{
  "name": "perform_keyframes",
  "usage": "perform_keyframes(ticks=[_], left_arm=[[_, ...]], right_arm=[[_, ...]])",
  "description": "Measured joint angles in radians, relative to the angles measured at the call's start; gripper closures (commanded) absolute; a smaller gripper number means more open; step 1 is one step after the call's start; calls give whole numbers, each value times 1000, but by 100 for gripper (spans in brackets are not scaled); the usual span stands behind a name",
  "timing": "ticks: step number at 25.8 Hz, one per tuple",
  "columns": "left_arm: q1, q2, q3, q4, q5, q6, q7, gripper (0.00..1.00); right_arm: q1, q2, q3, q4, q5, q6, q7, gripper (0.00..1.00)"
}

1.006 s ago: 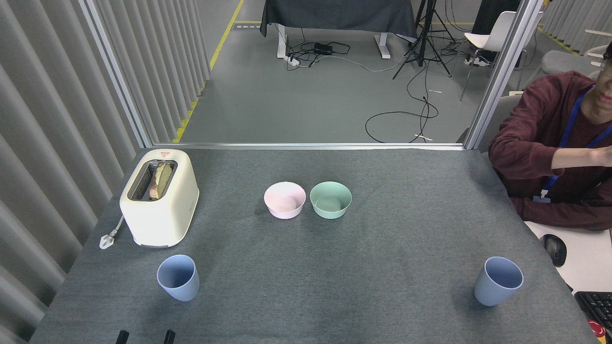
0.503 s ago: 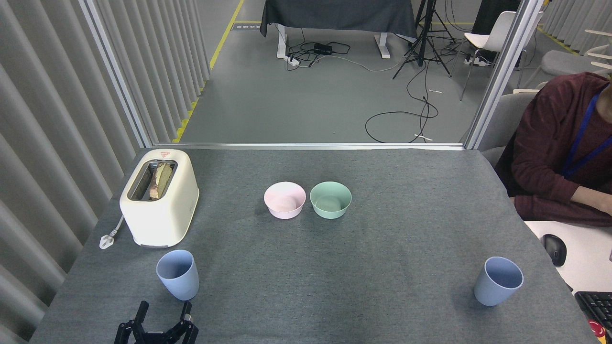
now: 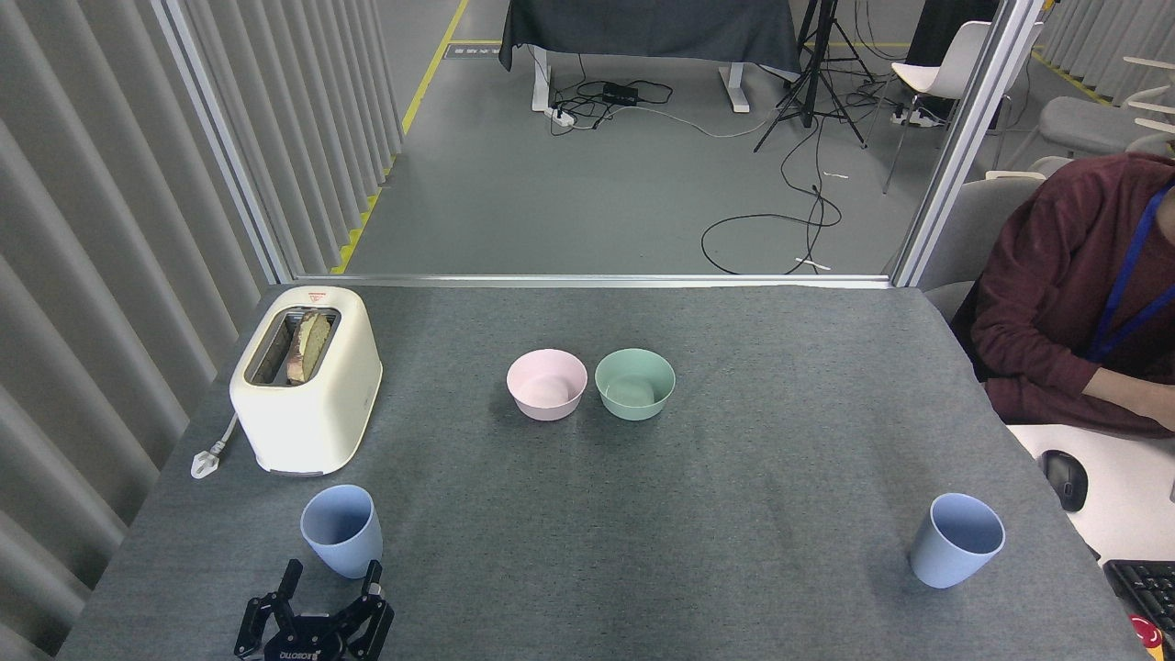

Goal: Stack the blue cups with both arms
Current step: 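Reach the left gripper to the blue cup beside the toaster and grasp it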

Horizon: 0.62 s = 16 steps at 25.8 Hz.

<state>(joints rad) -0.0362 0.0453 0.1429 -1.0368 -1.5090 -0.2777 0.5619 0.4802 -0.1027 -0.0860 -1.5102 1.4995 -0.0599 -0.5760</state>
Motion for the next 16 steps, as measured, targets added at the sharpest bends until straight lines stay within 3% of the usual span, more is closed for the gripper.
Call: perform_keyframes(ticks=[16], left_arm=[[-116, 4, -22, 118, -5, 37, 6, 0]], right_arm=[[-15, 7, 4, 17, -1, 0, -3, 0]])
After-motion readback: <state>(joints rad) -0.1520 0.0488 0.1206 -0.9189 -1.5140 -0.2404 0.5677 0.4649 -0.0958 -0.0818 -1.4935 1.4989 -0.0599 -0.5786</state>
